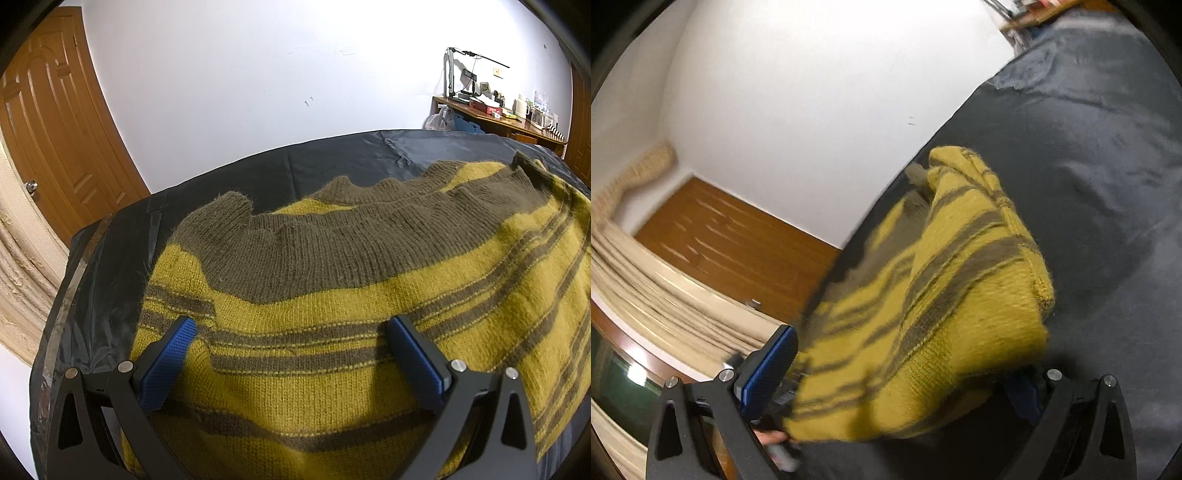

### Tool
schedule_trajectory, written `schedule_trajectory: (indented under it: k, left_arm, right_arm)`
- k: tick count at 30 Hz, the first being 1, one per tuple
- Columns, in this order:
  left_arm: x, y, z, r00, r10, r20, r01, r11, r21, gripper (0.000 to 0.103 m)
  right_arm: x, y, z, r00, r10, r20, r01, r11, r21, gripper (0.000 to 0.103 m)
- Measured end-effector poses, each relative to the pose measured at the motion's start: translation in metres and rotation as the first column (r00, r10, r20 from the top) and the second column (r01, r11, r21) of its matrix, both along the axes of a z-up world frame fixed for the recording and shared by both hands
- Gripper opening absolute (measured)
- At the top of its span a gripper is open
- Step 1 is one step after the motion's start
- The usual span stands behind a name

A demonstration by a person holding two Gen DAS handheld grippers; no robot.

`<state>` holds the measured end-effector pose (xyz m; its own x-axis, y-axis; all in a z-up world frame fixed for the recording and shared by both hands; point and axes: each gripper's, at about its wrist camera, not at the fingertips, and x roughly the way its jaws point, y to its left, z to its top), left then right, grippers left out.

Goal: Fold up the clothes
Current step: 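Grasp the yellow sweater edge with the right gripper and lift it toward the left gripper, then fold the held yellow side over the sweater body with the right gripper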

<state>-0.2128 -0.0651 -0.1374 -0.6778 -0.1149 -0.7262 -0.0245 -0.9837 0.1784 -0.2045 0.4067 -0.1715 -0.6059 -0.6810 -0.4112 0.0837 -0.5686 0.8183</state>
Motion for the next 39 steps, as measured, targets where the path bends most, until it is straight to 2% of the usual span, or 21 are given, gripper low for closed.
schedule_trajectory:
  k: [4, 7, 9, 10, 11, 12, 14, 21, 24, 29, 33, 35, 36, 37, 39]
  left_arm:
    - [0.001, 0.000, 0.000, 1.000, 0.001, -0.001, -0.001, 1.000, -0.005, 0.103]
    - [0.003, 0.000, 0.001, 1.000, 0.002, -0.001, -0.002, 1.000, -0.004, 0.103]
    - [0.003, 0.000, 0.001, 1.000, 0.004, -0.001, -0.004, 1.000, -0.004, 0.103]
    - [0.003, 0.000, 0.001, 1.000, 0.005, -0.001, -0.005, 1.000, -0.003, 0.103]
    - [0.003, -0.001, 0.001, 1.000, 0.006, -0.001, -0.006, 1.000, -0.003, 0.103]
    - [0.003, -0.001, 0.001, 1.000, 0.007, -0.001, -0.007, 1.000, -0.003, 0.103]
    - [0.003, -0.001, 0.002, 1.000, 0.007, -0.001, -0.007, 1.000, -0.002, 0.103]
    - [0.003, -0.002, 0.001, 1.000, 0.008, -0.002, -0.008, 1.000, -0.003, 0.103]
    - [0.003, -0.003, 0.002, 1.000, 0.008, -0.002, -0.008, 1.000, -0.003, 0.103]
    - [0.002, -0.003, 0.002, 1.000, 0.008, -0.002, -0.008, 1.000, -0.003, 0.103]
    - [0.001, -0.003, 0.001, 1.000, 0.008, -0.001, -0.008, 1.000, -0.002, 0.103]
    - [0.001, -0.003, 0.001, 1.000, 0.008, -0.001, -0.008, 1.000, -0.002, 0.103]
    - [0.000, -0.003, 0.001, 1.000, 0.009, 0.000, -0.009, 1.000, 0.000, 0.103]
    - [0.000, -0.004, 0.001, 1.000, 0.010, 0.000, -0.010, 1.000, 0.002, 0.103]
    - [0.000, -0.005, 0.002, 1.000, 0.009, 0.001, -0.009, 1.000, 0.006, 0.103]
  right_arm:
    - [-0.003, 0.008, -0.001, 1.000, -0.013, 0.006, 0.014, 0.997, -0.075, 0.102]
    - [-0.007, 0.000, -0.001, 0.999, -0.042, 0.015, 0.042, 0.999, 0.001, 0.102]
    - [-0.010, -0.005, -0.001, 0.998, -0.062, 0.019, 0.061, 0.997, 0.051, 0.097]
    - [-0.011, -0.008, -0.001, 0.997, -0.072, 0.021, 0.070, 0.995, 0.076, 0.086]
    - [-0.012, -0.010, -0.002, 0.996, -0.082, 0.023, 0.080, 0.992, 0.100, 0.064]
    - [-0.013, -0.004, -0.007, 0.994, -0.101, 0.033, 0.097, 0.990, 0.099, 0.052]
    - [-0.015, 0.004, -0.014, 0.992, -0.122, 0.041, 0.119, 0.989, 0.084, 0.041]
    - [-0.017, 0.002, -0.010, 0.993, -0.120, 0.013, 0.117, 0.983, 0.139, 0.040]
    - [-0.020, 0.005, -0.012, 0.990, -0.137, 0.040, 0.132, 0.985, 0.110, 0.042]
    - [-0.031, 0.006, -0.013, 0.985, -0.159, 0.061, 0.152, 0.983, 0.099, 0.061]
    - [-0.043, 0.000, -0.014, 0.984, -0.164, 0.065, 0.154, 0.980, 0.128, 0.062]
    - [-0.045, -0.003, -0.015, 0.987, -0.157, 0.047, 0.147, 0.976, 0.157, 0.059]
    - [-0.045, -0.004, -0.014, 0.987, -0.155, 0.036, 0.147, 0.975, 0.165, 0.053]
    - [-0.044, -0.005, -0.013, 0.988, -0.154, 0.024, 0.148, 0.974, 0.172, 0.042]
    - [-0.042, -0.006, -0.011, 0.989, -0.151, 0.001, 0.148, 0.971, 0.186, 0.038]
